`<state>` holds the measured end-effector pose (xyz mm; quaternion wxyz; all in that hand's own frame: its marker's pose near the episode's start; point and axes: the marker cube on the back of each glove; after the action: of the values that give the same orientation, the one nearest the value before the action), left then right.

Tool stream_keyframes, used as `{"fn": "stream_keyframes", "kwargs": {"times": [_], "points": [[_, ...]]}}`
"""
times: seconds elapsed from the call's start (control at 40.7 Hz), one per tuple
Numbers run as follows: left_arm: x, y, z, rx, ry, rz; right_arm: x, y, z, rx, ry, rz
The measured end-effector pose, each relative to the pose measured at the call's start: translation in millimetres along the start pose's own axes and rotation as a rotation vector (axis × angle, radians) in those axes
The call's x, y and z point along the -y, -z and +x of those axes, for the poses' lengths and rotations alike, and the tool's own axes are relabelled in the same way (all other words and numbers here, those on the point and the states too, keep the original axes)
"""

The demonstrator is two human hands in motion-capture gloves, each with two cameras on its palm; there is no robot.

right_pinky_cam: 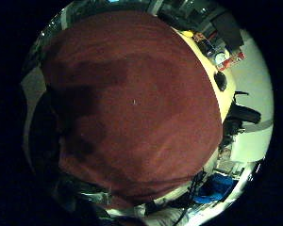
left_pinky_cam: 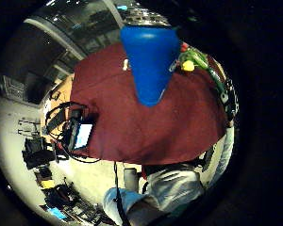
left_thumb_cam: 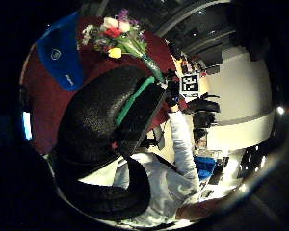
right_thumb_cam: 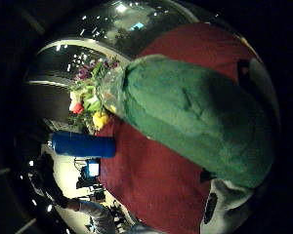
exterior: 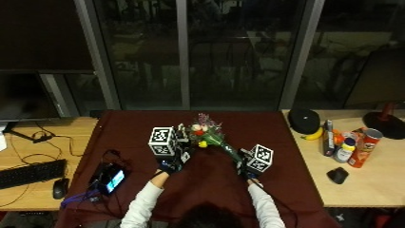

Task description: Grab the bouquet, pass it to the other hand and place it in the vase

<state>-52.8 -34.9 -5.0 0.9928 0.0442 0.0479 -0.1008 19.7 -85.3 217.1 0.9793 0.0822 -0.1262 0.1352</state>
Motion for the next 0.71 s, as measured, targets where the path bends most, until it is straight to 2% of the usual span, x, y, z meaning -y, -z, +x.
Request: {"fn": "stream_keyframes", "kwargs": {"times": [0.123,0.221,0.245,0.295,0.393,0.466,0.565,0.712], "points": [[2,3,-4,0.009,0.007,0.014,-10,18,-5,0.020,-0.167,-0.089],[6,8,-7,-0.013,0.025,0.025,-6,32,-19,0.207,-0.278,-0.183],[8,9,-7,-0.026,0.031,0.026,-2,35,-20,0.228,-0.319,-0.188],[11,13,-6,-0.053,0.037,0.025,12,42,-18,0.224,-0.354,-0.103],[22,21,-5,-0.107,0.036,0.024,39,58,-32,0.370,-0.157,0.117],[35,29,0,-0.169,0.032,0.017,45,73,-47,0.406,-0.104,0.227],[56,43,10,-0.312,0.009,-0.007,50,84,-71,0.507,-0.061,0.285],[79,62,29,-0.552,-0.027,-0.012,49,96,-110,0.646,-0.003,0.305]]}}
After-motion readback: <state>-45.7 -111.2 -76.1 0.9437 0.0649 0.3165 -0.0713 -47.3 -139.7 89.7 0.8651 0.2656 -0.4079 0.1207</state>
